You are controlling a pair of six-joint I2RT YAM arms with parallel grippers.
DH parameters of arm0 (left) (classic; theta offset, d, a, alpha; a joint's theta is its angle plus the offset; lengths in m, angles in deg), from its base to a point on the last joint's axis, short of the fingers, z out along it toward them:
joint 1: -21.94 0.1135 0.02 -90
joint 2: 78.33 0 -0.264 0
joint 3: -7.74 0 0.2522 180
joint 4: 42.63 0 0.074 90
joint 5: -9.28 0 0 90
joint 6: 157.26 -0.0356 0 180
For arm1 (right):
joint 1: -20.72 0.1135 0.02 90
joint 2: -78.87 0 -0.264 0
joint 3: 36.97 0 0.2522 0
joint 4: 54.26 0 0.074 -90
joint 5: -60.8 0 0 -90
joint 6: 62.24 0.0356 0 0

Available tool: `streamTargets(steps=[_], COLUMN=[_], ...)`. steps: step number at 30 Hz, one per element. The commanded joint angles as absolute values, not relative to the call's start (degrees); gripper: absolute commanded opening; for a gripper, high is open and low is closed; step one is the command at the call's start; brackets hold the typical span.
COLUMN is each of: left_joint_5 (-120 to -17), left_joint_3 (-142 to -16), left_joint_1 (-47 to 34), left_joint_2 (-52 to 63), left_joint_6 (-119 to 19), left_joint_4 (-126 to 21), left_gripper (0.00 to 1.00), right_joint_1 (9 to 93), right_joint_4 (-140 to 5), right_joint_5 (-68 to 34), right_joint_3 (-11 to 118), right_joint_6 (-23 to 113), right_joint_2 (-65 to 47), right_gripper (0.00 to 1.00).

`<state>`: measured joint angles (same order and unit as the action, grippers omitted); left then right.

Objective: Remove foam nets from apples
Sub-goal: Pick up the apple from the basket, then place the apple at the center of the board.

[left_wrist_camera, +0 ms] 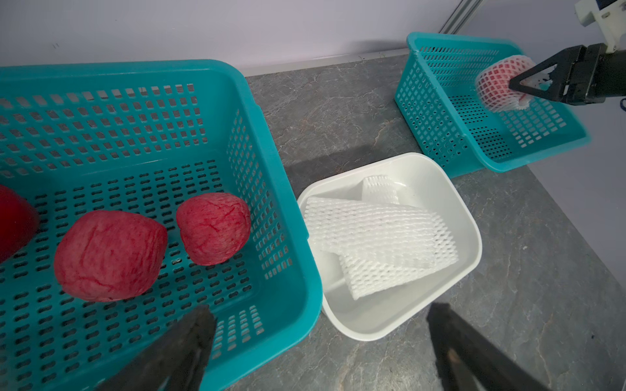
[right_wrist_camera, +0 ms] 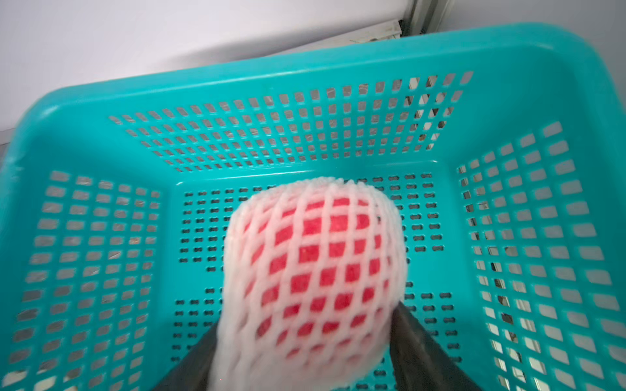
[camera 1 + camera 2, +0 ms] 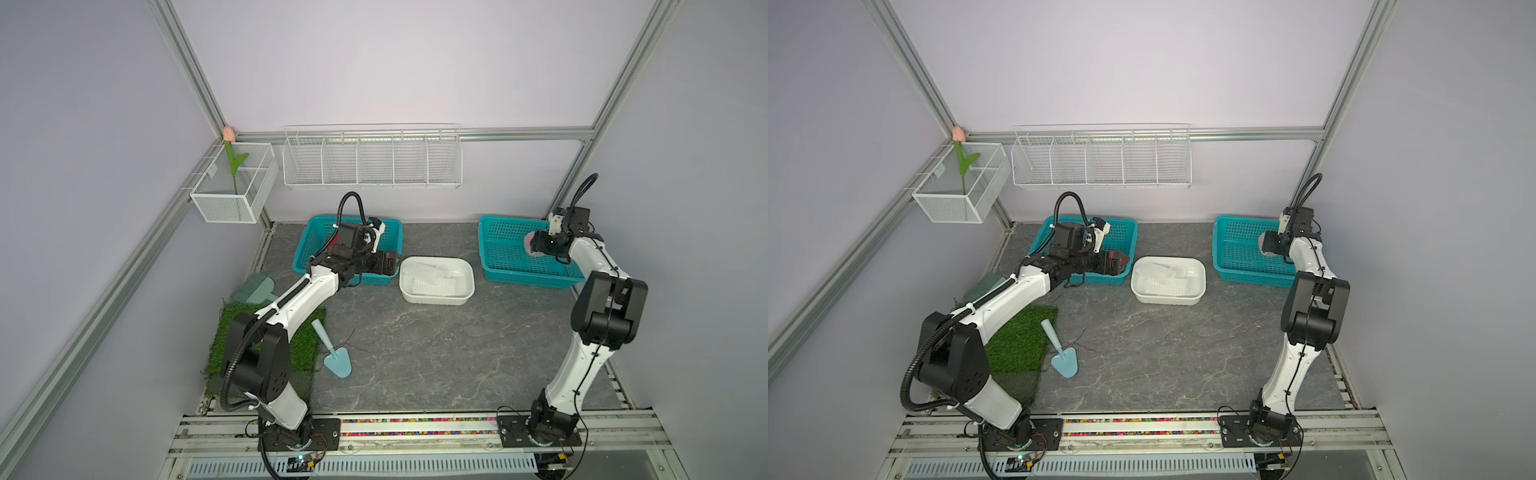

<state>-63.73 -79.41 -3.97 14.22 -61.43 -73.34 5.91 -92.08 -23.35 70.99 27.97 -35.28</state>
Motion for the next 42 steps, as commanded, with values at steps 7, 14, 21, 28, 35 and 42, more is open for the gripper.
streamTargets(steps=[7,14,21,28,35,42], left_joint_5=[-61.3,-64.2,-67.8,-66.5,-61.0,-57.6], left_joint_3=[-77.4,-75.8,-73.0,-73.5,-72.7,-72.4], left_joint_1=[-6.3,-12.5,-21.9,-28.3,-33.5,-36.9], left_joint_2=[7.7,4.2,5.8,11.4,16.2,20.9], left_joint_6=[-65.4,-73.7,-83.7,-86.8,-92.0,-89.3], left_joint_4=[-74.7,-76.8,-69.2,-58.4,-51.8,-47.4], left_gripper=[1.00,0.99,0.99,0.99,0.99,0.99], right_joint_1=[11.6,14.8,18.6,23.2,24.7,26.9], right_joint_4=[-92.0,-94.5,-102.5,-108.7,-107.7,-106.4], right_joint_5=[-19.5,-15.4,-10.3,-11.3,-7.2,-4.8], right_joint_3=[62.4,55.4,50.5,44.4,35.9,31.2], right_joint_6=[28.5,34.5,42.4,48.7,55.5,59.4], right_joint_2=[-22.5,-11.4,-4.0,3.7,8.4,9.4], right_gripper=[0.67,0.67,0.68,0.68,0.68,0.68])
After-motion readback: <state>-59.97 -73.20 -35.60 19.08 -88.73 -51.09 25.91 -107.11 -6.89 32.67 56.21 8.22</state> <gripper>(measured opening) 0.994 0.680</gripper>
